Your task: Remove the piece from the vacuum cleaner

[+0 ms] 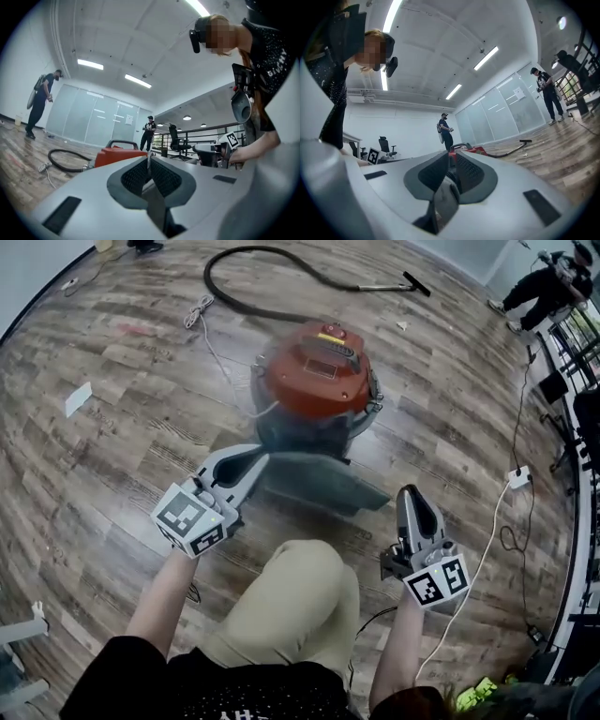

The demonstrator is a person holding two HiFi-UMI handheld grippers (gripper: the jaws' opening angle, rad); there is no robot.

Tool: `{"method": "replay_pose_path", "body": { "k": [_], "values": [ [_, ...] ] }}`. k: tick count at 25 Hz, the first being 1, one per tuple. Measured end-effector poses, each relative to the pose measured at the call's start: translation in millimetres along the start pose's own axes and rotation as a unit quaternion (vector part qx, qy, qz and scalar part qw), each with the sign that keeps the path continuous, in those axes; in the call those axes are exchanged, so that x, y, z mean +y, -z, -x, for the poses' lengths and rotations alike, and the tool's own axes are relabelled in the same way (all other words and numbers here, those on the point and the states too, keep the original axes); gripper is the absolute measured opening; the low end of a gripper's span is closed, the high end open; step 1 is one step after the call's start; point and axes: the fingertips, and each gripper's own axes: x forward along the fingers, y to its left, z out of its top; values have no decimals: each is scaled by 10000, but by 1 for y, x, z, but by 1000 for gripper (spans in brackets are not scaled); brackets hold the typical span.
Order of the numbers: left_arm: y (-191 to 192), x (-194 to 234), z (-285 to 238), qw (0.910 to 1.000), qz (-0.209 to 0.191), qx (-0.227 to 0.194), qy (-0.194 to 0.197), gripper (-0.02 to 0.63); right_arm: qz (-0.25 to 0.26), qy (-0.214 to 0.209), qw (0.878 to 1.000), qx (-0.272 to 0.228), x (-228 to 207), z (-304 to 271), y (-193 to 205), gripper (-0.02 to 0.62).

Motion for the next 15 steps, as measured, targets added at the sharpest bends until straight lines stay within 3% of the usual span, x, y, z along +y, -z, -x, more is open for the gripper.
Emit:
{"method": "replay_pose_path", "body": {
  "k": [2,5,6,10,14,15],
  "values": [
    [-3,-1,3,9995,-244,-166,-104,11,35,-94,9998,153,2,2,9,109],
    [0,5,7,9989,-357,-172,-267,198,225,-116,9990,358,5,-1,20,240],
    [5,10,8,9988,-359,-93,-306,231,286,-132,9984,461,5,-3,26,263],
    [47,14,5,9979,-260,568,-146,255,204,-248,9930,1132,1,-9,65,273],
    [65,11,-2,9966,-204,779,-202,254,126,-198,9937,1096,-2,-17,75,262],
    [67,12,-3,9964,-129,791,-269,253,112,-161,9941,1071,-2,-18,75,166]
  ]
}}
